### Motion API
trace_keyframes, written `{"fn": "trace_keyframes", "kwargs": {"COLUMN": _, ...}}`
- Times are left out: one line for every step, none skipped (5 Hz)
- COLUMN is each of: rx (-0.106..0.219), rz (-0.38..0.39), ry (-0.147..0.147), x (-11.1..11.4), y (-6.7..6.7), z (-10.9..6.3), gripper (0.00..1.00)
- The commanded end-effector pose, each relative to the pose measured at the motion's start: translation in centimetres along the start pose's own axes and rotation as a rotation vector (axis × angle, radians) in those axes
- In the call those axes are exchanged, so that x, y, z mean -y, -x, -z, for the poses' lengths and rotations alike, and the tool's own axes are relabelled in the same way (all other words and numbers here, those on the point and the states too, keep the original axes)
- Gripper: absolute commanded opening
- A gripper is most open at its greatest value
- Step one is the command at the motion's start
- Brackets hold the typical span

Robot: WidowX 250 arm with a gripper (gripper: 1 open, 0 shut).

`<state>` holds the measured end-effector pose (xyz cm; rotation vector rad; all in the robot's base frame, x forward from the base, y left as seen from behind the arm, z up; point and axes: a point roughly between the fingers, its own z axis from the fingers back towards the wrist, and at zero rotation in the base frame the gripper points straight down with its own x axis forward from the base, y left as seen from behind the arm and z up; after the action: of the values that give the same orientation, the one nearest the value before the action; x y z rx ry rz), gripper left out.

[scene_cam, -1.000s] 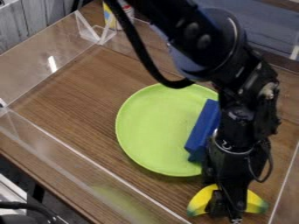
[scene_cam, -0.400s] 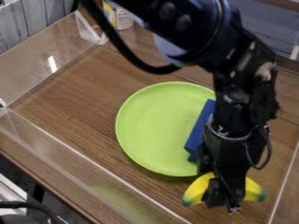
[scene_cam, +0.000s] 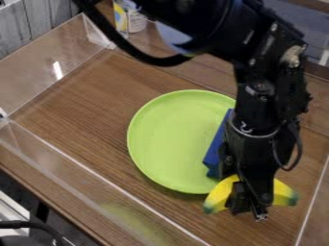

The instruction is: Put the banana in the green plate

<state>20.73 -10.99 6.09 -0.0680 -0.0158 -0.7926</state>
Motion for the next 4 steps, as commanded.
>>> {"fn": "trace_keyframes", "kwargs": {"rx": 0.033, "rz": -0.012, "ry": -0.011, "x": -0.57, "y": -0.3, "z": -0.34, "gripper": 0.0}}
{"fn": "trace_keyframes", "kwargs": {"rx": 0.037, "rz": -0.017, "ry": -0.01, "x": -0.75, "y": -0.29, "z": -0.07, "gripper": 0.0}}
{"fn": "trace_keyframes", "kwargs": {"rx": 0.04, "rz": -0.021, "ry": -0.007, "x": -0.92, "y": -0.33, "z": 0.33, "gripper": 0.0}}
{"fn": "trace_keyframes", "kwargs": {"rx": 0.044, "rz": -0.025, "ry": -0.006, "x": -1.11, "y": -0.28, "z": 0.64, "gripper": 0.0}}
